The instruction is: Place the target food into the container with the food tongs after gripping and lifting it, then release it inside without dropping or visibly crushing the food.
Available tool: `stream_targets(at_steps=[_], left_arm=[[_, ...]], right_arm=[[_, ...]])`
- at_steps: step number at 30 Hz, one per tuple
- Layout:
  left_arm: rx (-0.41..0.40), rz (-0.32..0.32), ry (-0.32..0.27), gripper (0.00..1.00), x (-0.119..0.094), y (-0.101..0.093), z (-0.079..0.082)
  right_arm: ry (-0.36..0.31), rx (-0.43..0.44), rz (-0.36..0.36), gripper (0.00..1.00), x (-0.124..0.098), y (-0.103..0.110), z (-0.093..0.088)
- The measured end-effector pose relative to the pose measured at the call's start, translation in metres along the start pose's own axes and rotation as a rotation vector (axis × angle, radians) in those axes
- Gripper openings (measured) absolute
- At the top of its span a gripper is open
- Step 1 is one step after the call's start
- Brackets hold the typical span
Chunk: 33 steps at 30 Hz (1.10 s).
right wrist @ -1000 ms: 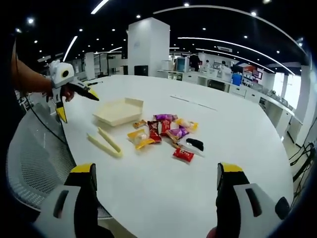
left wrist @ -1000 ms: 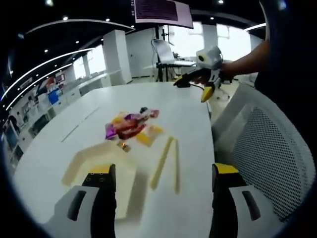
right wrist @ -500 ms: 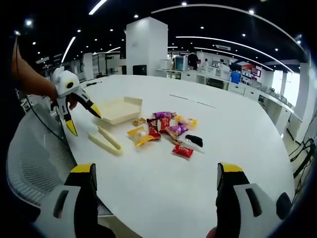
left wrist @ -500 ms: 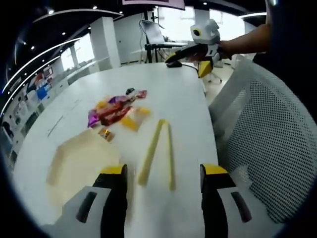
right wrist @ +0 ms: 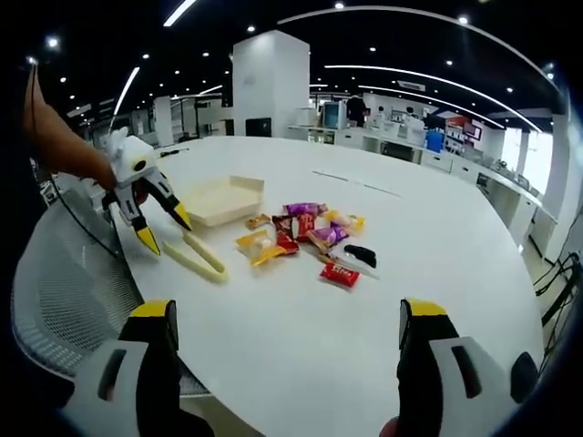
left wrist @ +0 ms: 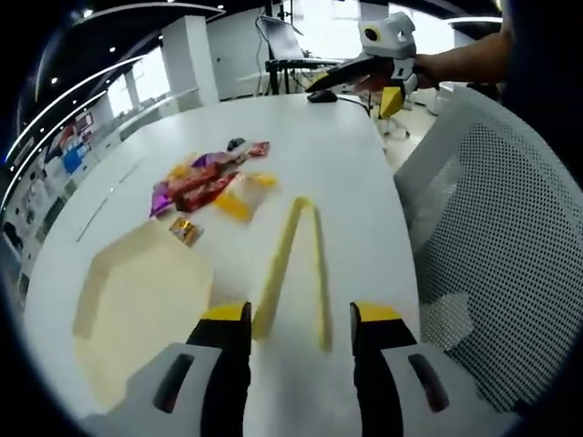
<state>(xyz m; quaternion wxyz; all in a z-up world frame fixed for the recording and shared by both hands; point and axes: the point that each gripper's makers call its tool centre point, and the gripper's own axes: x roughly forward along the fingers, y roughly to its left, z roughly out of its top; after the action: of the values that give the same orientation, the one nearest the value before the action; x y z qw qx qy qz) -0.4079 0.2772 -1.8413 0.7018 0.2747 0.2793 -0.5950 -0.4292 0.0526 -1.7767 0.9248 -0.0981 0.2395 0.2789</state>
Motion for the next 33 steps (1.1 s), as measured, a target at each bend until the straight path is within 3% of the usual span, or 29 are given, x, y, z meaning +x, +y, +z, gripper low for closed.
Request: stream_targets(at_steps=[11,19,26,33], left_arm=[[-0.013,-0.017,0.020,0.35,0.004,0.003,-0.002],[0.096,-0.029,0.084,0.29,0.007,0.004,-0.004],[0.054,-0.063,0.119,0.33,0.015,0.003,-0.005],[0.034,-0.065,0.135,0.18,0.015,0.005,-0.004]], right_arm=[[0.005,0.001,0.008,1.00,0.001,0.003,-0.002],[0.011,-0.003,0.014,1.00,0.002,0.006,-0.002],[0.013,-0.006,0.018,1.00,0.003,0.006,-0.001],[0.012,-0.007,0.026,1.00,0.006,0.006,0.001]])
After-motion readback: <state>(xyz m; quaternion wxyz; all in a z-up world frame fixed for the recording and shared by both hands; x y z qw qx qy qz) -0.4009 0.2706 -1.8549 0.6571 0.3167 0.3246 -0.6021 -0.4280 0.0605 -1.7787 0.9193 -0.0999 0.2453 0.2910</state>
